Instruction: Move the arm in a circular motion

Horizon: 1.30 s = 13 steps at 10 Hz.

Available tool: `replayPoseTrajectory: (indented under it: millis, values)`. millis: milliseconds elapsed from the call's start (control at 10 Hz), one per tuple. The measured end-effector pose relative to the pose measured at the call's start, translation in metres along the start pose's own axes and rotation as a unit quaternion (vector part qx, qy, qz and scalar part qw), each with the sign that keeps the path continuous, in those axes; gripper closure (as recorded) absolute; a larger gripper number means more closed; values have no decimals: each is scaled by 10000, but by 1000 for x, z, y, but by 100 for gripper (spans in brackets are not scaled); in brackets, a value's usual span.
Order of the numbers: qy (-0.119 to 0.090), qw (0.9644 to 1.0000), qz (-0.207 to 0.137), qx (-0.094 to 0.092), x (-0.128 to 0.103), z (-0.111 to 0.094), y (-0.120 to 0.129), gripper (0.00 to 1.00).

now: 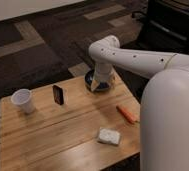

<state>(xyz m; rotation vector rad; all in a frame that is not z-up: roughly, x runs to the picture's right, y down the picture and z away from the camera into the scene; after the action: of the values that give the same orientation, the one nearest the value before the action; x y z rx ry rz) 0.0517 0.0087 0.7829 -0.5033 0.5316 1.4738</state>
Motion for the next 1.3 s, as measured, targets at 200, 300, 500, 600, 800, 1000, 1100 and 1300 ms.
replayPoseTrajectory:
  millis: [200, 300, 500, 600, 800, 1000, 1100, 1300]
  values:
    - [0, 10000, -6, 1, 0, 0, 1, 35]
    - [-1, 10000, 2, 3, 0, 0, 0, 35]
    - [-51, 10000, -28, -12, -13, 7, 3, 35]
    - [-71, 9999, -146, -26, -21, 10, 7, 35]
    - [-76, 9987, -493, -50, -43, 18, 18, 35]
    - [-37, 9962, -871, -81, -60, 26, 34, 35]
    - [5, 9930, -1176, -97, -71, 31, 48, 35]
    - [24, 9849, -1727, -91, -91, 35, 76, 35]
